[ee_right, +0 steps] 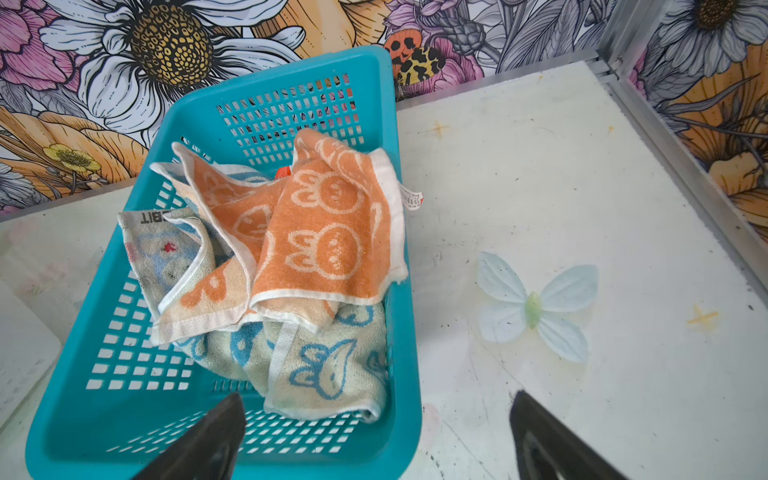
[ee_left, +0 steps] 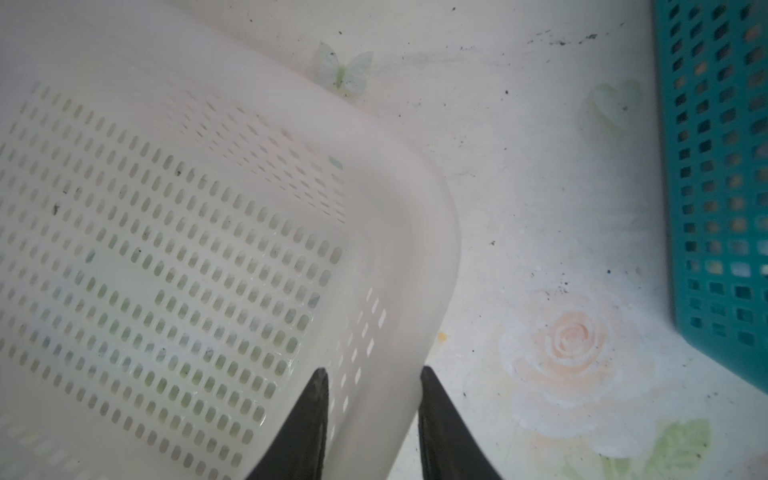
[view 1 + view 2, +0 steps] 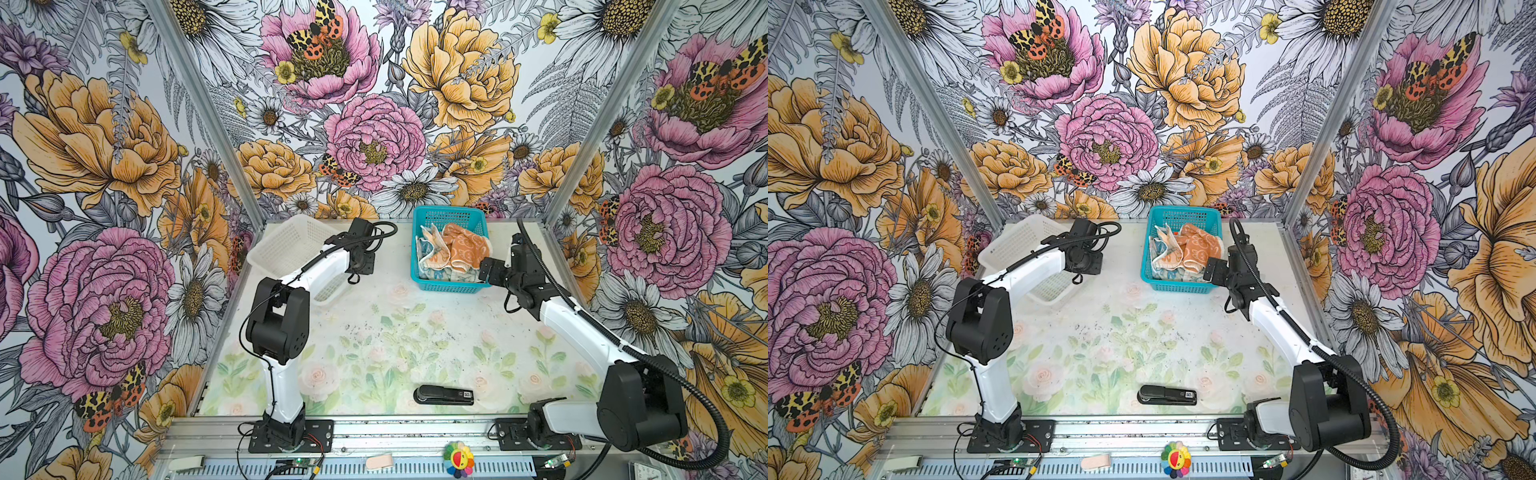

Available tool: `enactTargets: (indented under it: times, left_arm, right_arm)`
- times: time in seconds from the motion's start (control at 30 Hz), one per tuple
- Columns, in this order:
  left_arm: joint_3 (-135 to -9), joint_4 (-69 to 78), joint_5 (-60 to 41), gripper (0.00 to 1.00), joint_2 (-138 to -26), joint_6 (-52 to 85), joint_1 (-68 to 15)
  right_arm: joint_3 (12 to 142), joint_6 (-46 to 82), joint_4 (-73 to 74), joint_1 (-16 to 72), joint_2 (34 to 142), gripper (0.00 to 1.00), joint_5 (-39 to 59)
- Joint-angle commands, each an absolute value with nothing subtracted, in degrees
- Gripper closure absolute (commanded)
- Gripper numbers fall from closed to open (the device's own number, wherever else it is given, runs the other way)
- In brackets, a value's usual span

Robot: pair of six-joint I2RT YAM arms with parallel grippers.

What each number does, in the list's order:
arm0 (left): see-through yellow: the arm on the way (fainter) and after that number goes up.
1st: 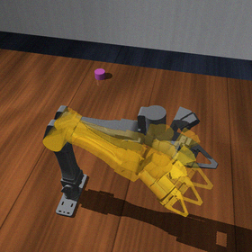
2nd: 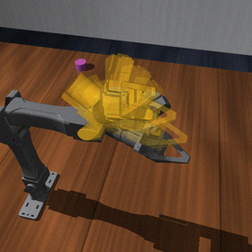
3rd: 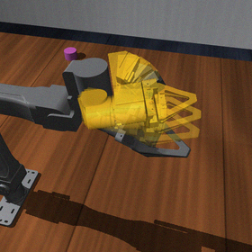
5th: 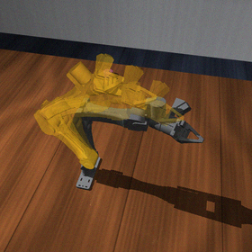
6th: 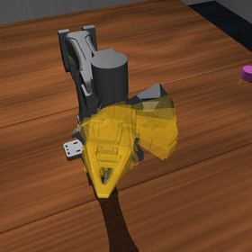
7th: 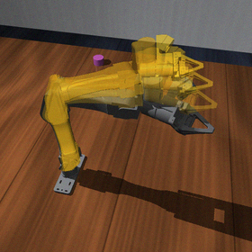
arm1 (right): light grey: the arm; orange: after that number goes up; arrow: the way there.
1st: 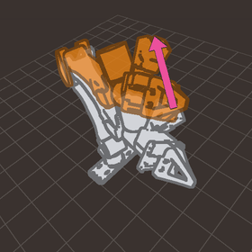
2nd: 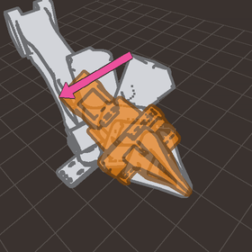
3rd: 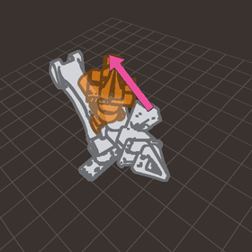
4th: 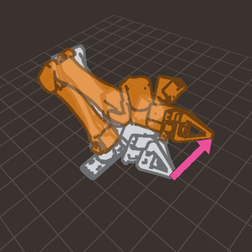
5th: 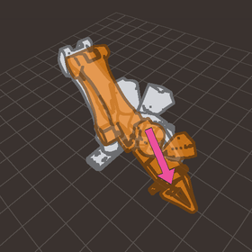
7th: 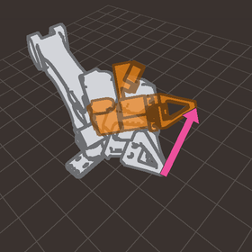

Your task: Fold and stack the towels

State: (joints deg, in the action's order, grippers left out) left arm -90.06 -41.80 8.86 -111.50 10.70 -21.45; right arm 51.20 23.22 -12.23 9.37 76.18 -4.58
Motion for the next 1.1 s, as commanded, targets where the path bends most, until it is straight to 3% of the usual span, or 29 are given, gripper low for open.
enactTargets:
  times: [0.0, 0.83, 1.07]
  left_arm:
    - [-93.76, -41.84, 5.57, 0.64, -114.07, 13.9, -20.97]
    - [-128.83, -44.43, 6.44, 0.68, -136.35, 11.24, -12.14]
    - [-131.68, -44.76, 6.62, 0.61, -133.32, 10.4, -12.64]
  right_arm:
    - [52.82, 24.39, -12.3, 9.84, 75.59, 0.0, -3.69]
    - [51.16, 25.05, -13.58, 10.42, 73.41, 0.01, -3.14]
    - [51.61, 24.79, -14.23, 10.79, 73.46, 0.01, -3.65]
